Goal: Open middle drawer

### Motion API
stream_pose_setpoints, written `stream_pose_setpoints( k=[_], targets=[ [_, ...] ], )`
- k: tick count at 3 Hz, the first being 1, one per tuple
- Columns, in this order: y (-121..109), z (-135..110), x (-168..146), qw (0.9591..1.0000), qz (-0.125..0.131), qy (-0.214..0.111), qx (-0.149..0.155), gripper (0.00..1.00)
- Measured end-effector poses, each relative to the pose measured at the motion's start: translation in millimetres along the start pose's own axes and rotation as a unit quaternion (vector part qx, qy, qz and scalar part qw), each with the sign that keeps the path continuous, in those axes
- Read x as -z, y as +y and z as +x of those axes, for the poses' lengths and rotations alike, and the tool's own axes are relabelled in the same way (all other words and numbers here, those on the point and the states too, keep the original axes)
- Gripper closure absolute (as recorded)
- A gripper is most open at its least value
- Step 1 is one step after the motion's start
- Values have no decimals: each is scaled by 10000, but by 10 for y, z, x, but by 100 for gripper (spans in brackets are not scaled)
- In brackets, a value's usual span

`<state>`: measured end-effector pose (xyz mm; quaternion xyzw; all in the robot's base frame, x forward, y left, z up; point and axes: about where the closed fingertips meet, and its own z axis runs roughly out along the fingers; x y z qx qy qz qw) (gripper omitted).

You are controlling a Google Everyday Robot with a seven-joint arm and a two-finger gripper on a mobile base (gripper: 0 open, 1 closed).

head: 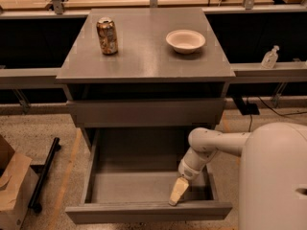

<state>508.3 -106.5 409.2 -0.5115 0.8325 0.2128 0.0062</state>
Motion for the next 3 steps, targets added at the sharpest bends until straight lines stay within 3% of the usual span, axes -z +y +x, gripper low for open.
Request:
stream_pose_setpoints(
  k=[1, 3],
  targets=[
    [149, -111, 183, 9995, 278, 150, 58, 0],
    [462, 2, 472, 9981, 518, 247, -229, 0]
  ],
)
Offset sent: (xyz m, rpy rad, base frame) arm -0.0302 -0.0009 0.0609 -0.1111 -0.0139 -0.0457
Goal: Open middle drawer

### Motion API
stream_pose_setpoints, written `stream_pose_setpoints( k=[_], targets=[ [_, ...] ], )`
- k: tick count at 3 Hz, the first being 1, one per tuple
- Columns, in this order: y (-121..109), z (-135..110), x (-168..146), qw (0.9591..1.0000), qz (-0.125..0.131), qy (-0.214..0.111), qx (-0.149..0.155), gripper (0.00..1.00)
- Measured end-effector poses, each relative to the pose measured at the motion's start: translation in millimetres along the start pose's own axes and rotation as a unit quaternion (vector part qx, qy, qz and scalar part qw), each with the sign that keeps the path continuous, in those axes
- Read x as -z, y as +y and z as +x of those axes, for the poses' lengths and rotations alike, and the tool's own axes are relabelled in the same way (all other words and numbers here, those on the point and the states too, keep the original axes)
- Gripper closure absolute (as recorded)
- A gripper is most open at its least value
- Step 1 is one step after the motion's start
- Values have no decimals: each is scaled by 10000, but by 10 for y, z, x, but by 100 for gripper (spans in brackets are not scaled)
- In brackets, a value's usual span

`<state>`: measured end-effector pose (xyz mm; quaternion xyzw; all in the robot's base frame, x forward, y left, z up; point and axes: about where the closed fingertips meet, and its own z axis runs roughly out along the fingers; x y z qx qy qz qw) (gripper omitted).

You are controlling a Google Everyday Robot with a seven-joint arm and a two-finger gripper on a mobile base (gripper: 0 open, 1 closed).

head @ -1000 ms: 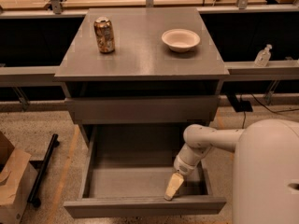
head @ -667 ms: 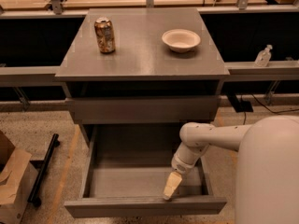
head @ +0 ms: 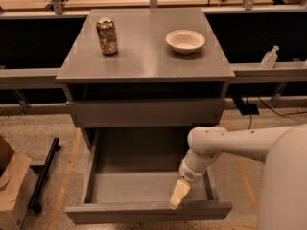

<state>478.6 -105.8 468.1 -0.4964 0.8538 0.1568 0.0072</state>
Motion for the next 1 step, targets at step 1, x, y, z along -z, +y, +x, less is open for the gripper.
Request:
stream_pose_setpoints(
  k=[1],
  targets=[
    [123, 18, 283, 9993, 368, -68, 94, 0]
  ],
)
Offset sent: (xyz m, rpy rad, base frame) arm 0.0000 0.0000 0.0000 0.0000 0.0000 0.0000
